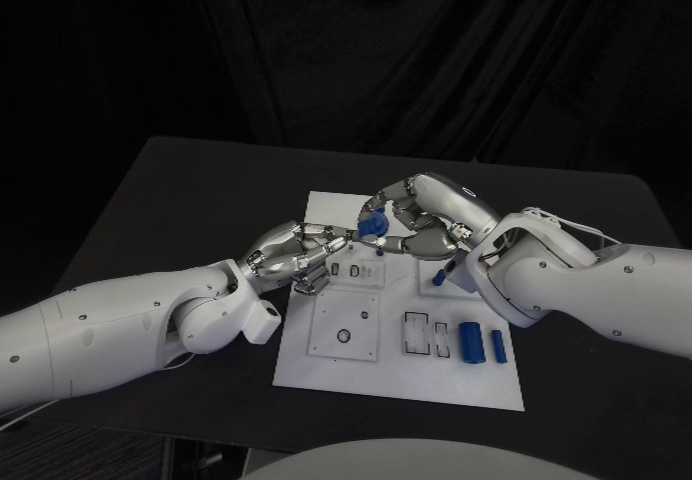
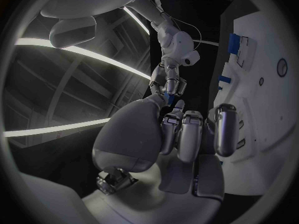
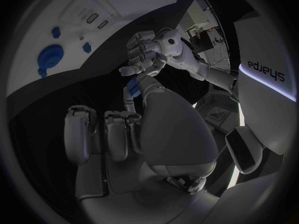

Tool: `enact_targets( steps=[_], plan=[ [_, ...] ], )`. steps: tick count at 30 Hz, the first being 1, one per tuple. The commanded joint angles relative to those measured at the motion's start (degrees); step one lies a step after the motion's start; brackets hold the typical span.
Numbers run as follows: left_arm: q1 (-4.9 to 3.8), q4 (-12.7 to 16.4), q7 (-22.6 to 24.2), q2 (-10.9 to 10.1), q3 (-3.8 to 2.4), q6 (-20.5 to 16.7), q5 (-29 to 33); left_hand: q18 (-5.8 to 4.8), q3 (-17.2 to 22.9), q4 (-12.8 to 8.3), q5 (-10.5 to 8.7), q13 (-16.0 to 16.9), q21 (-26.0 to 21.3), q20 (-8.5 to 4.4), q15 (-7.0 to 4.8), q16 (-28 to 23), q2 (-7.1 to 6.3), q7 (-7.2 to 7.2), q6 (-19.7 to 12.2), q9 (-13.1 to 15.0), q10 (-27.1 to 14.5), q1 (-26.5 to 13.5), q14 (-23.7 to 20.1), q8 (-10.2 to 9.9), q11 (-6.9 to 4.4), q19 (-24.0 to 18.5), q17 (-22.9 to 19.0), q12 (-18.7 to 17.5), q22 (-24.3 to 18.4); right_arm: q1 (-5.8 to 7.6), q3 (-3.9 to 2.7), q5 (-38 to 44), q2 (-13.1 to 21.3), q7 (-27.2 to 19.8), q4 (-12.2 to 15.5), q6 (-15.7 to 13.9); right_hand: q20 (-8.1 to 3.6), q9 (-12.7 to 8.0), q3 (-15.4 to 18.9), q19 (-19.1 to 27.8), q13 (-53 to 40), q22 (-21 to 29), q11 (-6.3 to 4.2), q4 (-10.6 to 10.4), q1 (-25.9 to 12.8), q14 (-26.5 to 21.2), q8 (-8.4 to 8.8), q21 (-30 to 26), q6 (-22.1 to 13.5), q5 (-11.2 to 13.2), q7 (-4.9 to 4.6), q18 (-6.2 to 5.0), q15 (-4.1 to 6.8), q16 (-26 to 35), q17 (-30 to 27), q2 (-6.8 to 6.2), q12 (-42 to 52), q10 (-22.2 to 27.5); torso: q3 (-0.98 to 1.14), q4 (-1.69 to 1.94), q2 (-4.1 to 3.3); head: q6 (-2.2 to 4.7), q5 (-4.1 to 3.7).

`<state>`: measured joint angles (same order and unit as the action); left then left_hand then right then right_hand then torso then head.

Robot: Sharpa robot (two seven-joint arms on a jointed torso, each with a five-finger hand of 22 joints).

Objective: Assemble the parts on the task board

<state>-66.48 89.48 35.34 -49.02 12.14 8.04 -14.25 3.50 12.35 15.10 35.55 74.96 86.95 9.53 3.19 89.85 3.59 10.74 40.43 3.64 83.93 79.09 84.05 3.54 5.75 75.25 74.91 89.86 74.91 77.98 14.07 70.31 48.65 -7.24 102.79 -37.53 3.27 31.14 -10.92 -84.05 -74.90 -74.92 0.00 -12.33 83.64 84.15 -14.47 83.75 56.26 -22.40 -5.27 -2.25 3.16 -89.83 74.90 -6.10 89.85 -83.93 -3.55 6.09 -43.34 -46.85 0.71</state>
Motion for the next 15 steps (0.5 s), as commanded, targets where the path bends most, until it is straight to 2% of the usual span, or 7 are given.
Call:
enact_targets(
  steps=[1, 11, 15],
  plan=[
    [0.09, 0.2, 0.2, 0.2, -0.06, 0.2, 0.2, -0.72, -0.2, 0.1, 0.24, 15.0, -0.3, 0.03, 0.57, 0.1, 0.48, 0.04, -0.4, -0.1, 6.1, 0.0, 5.9, -0.2, 0.38, -0.3, 15.1, 0.1, 5.4, -0.16, -0.02, 0.1, -0.1, -0.1, 0.0, -0.4, -0.06, 1.5, -0.1, -2.5, -15.1, -12.9, 0.2, -0.1, 0.0, 5.8, -0.39, 0.1, 1.8, -0.1, 1.16, 0.62, -0.05, -0.2, 15.1, 0.38, 0.2, -6.1, -0.05, 0.01, 0.0, -0.11, 0.02],
    [0.11, 0.3, 0.9, 0.4, -0.06, 1.2, 0.2, -0.73, -0.1, -0.2, -0.02, 15.0, -0.4, 0.23, 0.62, 0.1, 0.47, -0.66, 0.2, 0.0, 6.1, 0.4, 5.9, 0.0, 0.1, -0.2, 15.1, 0.1, 5.6, -0.16, -0.02, 0.1, -0.4, 1.0, -0.4, 1.1, -0.05, 1.5, -0.1, -2.4, -15.1, -12.9, 0.2, -0.2, 0.0, 5.8, -0.39, -0.2, 1.8, -0.1, 1.17, 0.56, -0.05, -0.2, 15.1, 0.38, 0.2, -6.1, -0.09, 0.05, 0.0, -0.16, 0.03],
    [0.11, 0.3, 1.4, 0.3, -0.06, 1.3, 0.2, -0.65, -0.2, -0.2, -0.33, 15.0, -0.4, 0.13, 0.13, 0.1, 0.44, -1.88, -0.8, 0.0, 6.1, 0.5, 5.9, -0.1, -0.63, -0.1, 15.1, 0.1, 5.6, -0.16, -0.02, 0.1, -0.4, 1.4, -0.6, 1.7, -0.05, 1.4, -0.1, -2.4, -15.1, -12.9, 0.2, -0.2, -0.1, 5.8, -0.39, -0.2, 1.8, -0.1, 1.17, 0.56, -0.05, -0.2, 15.1, 0.38, 0.2, -6.1, -0.12, 0.13, 0.01, -0.2, -0.02]
  ],
)
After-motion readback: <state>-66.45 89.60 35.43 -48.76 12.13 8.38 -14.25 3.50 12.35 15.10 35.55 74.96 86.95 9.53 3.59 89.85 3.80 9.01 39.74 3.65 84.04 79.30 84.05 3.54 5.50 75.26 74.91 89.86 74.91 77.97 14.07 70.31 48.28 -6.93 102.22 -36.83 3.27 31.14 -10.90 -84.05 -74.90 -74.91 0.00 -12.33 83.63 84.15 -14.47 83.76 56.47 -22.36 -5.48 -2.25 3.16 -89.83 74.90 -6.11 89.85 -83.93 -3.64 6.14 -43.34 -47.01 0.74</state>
